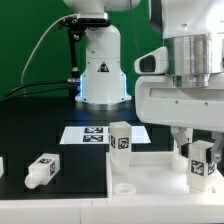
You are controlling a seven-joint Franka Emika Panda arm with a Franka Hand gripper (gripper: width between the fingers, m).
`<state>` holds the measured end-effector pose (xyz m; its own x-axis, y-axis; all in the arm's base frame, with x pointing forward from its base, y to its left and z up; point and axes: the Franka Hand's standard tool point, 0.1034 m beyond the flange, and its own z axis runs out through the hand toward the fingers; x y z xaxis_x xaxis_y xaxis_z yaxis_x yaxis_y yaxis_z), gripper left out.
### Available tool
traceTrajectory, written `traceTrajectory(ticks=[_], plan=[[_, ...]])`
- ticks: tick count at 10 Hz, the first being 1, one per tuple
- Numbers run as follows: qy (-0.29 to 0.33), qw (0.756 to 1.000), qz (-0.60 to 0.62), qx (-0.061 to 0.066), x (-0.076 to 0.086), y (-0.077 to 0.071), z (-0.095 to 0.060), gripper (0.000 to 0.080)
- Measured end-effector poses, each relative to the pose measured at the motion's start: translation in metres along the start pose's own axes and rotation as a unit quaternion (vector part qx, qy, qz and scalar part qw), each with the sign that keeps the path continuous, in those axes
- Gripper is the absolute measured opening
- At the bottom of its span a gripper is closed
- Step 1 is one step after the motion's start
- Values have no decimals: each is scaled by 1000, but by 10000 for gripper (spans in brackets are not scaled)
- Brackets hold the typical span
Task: Assemble square table
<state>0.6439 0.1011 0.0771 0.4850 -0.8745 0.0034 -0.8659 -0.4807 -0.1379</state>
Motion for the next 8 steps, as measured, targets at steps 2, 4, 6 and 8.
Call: traceTrajectory(ticks=[2,4,6,8], plan=[[-3,989,147,-7,-3,2,0,292],[-11,946,325,5,-6,2,1,291],[-13,931,365,13,-7,4,1,291],[-8,962,272,8,-8,5,3,539]])
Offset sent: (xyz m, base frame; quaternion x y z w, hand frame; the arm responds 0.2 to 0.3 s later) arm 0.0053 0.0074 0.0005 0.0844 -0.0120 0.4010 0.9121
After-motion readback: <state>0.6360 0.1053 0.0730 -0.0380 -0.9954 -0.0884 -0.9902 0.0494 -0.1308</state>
